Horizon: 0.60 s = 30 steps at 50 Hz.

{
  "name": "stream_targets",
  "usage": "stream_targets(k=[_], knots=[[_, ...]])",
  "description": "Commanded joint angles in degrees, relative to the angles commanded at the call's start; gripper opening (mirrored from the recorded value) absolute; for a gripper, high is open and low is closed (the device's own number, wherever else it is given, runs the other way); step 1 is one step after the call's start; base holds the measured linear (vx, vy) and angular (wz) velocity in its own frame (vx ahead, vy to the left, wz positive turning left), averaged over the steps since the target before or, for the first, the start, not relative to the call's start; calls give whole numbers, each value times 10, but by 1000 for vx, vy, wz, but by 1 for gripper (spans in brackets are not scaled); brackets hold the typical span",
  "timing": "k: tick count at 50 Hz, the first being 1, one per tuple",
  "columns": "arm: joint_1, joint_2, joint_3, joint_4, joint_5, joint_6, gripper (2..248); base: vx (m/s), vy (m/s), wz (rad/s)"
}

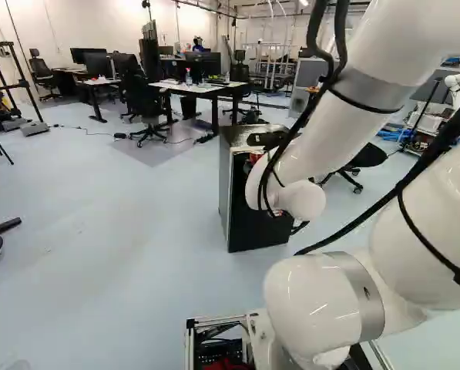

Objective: Grab a drink from the fridge

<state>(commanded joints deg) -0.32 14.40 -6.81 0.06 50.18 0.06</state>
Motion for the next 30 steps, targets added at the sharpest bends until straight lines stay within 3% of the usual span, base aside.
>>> stream_targets(k=[30], knots=[[3,16,18,-1,-2,-1,98,0,0,0]])
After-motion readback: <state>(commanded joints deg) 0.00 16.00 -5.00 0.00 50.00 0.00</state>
